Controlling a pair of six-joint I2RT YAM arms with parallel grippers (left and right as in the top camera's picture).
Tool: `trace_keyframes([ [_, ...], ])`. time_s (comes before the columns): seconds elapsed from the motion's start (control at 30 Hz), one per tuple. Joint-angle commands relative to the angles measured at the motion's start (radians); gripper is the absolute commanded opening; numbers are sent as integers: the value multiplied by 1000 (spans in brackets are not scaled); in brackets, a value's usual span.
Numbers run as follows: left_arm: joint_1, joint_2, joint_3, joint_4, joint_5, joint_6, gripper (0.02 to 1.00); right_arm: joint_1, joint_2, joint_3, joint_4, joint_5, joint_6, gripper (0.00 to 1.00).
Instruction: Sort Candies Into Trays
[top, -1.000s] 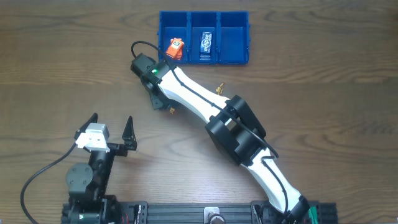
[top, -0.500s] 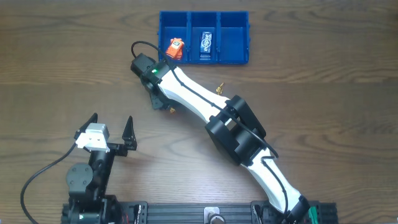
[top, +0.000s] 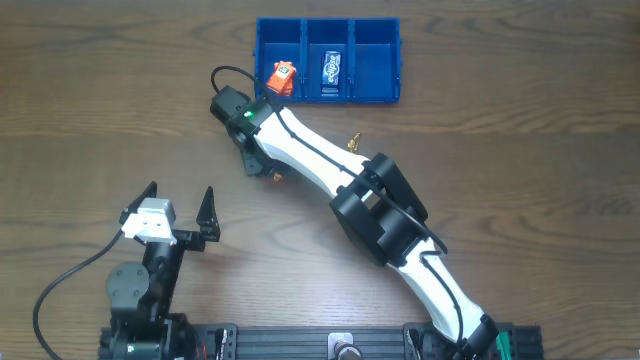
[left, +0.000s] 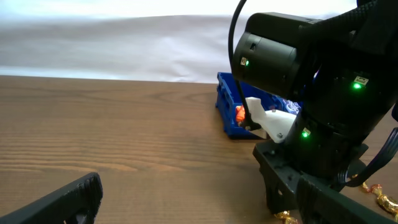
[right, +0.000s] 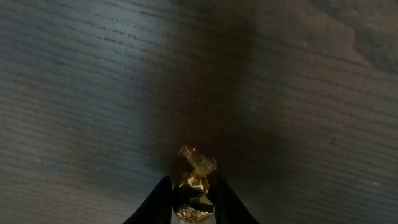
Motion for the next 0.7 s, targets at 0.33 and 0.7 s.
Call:
trace_keyframes([
  [0.33,4,-6,-14,-44,22,8,998,-66,-157,199,-127,152,-43,143],
  [0.7,4,-6,-14,-44,22,8,998,-367,-271,275,-74,214,-132,141],
])
